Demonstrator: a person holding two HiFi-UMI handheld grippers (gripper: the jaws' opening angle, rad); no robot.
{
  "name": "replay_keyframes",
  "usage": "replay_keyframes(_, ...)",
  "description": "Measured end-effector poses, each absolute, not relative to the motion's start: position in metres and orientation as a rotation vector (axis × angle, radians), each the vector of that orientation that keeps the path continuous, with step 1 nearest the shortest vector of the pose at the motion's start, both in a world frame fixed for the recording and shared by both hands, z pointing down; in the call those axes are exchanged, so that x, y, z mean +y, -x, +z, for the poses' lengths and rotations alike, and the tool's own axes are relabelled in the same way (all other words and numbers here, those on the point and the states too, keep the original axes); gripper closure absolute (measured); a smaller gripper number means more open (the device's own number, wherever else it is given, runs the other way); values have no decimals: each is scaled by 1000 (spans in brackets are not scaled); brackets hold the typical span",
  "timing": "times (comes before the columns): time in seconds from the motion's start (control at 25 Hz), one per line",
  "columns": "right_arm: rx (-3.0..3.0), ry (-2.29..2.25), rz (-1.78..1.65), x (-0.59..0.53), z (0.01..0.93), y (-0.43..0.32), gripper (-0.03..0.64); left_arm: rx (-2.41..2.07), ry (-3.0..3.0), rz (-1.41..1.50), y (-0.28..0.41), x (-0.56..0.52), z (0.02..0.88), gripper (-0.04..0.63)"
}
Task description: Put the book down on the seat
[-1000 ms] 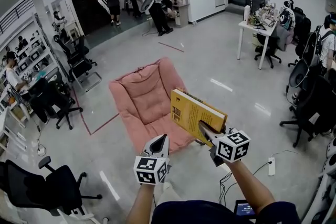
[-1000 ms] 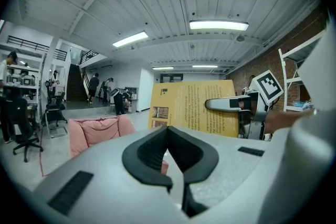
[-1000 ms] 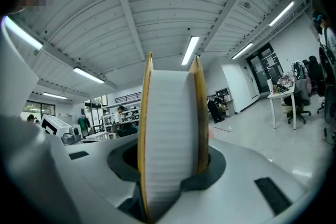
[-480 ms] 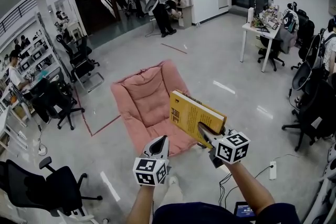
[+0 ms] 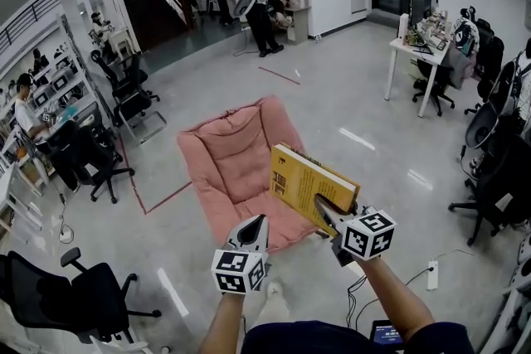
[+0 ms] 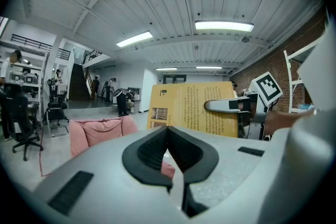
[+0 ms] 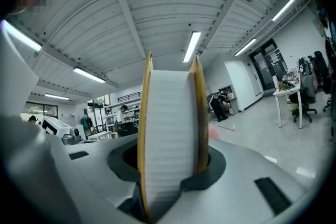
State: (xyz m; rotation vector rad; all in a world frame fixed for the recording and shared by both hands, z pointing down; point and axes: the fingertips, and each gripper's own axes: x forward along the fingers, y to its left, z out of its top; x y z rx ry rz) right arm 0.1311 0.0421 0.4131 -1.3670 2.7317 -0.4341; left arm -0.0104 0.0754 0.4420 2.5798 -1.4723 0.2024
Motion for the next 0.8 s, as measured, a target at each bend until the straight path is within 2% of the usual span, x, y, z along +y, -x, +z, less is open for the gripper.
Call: replay_keyframes(0.8, 2723, 1392, -449, -28, 415, -98, 460, -1414, -2578, 166, 33, 0, 447, 591)
